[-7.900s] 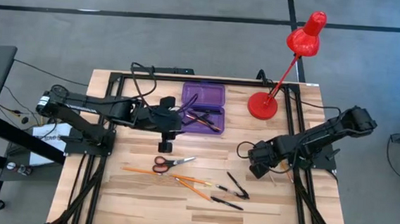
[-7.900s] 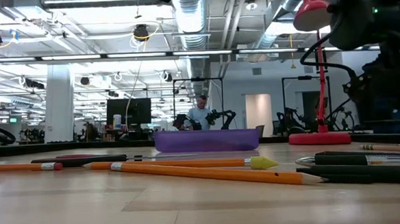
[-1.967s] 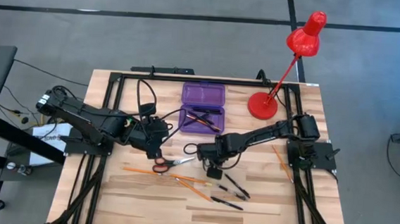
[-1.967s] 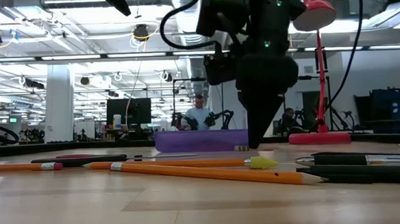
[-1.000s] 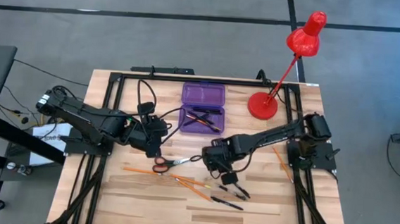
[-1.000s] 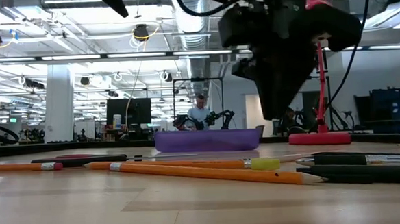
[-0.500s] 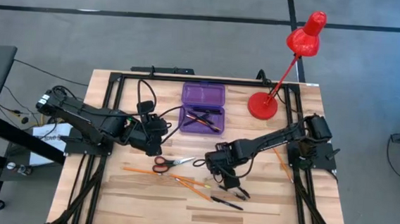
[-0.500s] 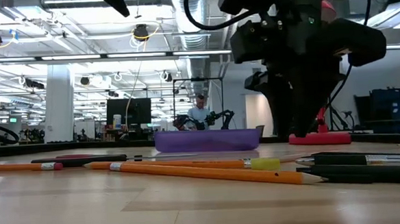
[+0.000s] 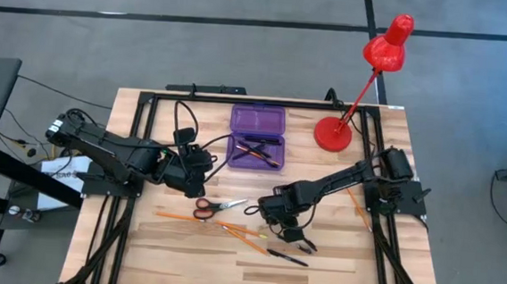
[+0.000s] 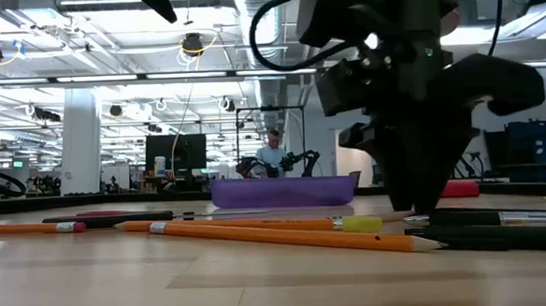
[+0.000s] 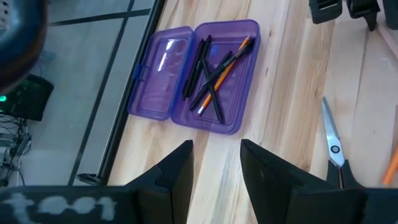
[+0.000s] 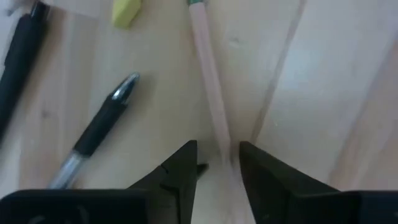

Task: Pick & place school supplies into a supply box
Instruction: Put the light brown pencil into the purple supply box

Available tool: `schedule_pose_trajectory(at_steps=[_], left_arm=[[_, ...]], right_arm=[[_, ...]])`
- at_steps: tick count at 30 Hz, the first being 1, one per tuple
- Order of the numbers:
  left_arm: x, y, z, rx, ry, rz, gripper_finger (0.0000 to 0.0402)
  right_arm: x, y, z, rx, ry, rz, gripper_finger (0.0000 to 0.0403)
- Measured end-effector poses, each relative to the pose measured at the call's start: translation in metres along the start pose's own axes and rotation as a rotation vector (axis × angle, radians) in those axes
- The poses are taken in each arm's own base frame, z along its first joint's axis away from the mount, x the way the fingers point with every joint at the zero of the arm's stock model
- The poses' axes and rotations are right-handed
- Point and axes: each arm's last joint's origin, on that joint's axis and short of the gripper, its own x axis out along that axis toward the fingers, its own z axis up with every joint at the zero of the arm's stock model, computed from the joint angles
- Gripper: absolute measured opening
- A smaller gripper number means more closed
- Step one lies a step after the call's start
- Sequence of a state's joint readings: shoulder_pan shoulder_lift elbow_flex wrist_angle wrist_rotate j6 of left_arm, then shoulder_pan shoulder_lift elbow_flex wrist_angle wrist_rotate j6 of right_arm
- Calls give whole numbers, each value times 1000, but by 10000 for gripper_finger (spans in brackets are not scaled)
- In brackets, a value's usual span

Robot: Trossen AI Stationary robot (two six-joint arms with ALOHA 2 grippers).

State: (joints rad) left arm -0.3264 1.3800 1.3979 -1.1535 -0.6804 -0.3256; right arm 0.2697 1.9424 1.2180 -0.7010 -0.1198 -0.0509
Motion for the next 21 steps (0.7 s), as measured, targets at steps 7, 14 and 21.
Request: schedule_pose_trajectory(at_steps=[7,14,21], left_arm=[[0,0,-1,-2,8,-1,123],[0,0,-1,-3,7,0,123],[0,0,-1,-12,7,-1,123]], right_arm=[[7,1,0,29,19,-22,104],[8,-7,-4,70,40,-37,14],[6,-24,-5,158,27,33,15]])
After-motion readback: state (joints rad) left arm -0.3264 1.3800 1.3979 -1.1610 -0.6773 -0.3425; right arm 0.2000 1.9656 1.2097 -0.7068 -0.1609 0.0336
